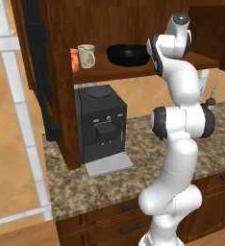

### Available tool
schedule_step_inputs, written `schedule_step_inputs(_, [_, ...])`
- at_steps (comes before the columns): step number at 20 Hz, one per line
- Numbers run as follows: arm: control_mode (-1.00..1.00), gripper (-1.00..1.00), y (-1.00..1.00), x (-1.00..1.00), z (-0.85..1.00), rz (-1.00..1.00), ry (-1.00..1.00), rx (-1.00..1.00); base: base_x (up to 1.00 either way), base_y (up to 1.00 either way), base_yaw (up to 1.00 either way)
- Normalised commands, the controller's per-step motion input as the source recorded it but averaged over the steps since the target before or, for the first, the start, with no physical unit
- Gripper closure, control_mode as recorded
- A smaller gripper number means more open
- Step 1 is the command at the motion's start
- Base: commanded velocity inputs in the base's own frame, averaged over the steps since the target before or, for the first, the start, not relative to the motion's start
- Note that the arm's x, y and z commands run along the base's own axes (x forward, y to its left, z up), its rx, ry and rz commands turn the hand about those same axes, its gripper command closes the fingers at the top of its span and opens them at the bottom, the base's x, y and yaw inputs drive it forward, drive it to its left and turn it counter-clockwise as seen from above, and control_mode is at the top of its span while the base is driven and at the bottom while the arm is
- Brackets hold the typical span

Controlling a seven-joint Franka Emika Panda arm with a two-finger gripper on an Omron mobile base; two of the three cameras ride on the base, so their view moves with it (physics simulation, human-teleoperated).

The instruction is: Gather all objects into one cabinet and sort the glasses and bowls to opposite sides.

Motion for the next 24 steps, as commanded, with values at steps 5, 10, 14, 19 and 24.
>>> schedule_step_inputs(5, [-1.00, 1.00, 0.01, -0.71, 0.00, 0.07, -0.05, 0.00, 0.00, 0.00, 0.00])
schedule_step_inputs(10, [-1.00, 1.00, 0.00, -1.00, -0.05, 0.15, -0.05, 0.00, 0.00, 0.00, 0.00])
schedule_step_inputs(14, [-1.00, 1.00, 0.06, -1.00, 0.01, 0.23, -0.06, 0.00, 0.00, 0.00, 0.00])
schedule_step_inputs(19, [-1.00, 1.00, 0.44, -1.00, 0.27, 0.28, 0.00, -0.03, 0.00, 0.00, 0.00])
schedule_step_inputs(24, [-1.00, 1.00, 0.87, -1.00, 0.30, 0.33, 0.01, -0.08, 0.00, 0.00, 0.00])
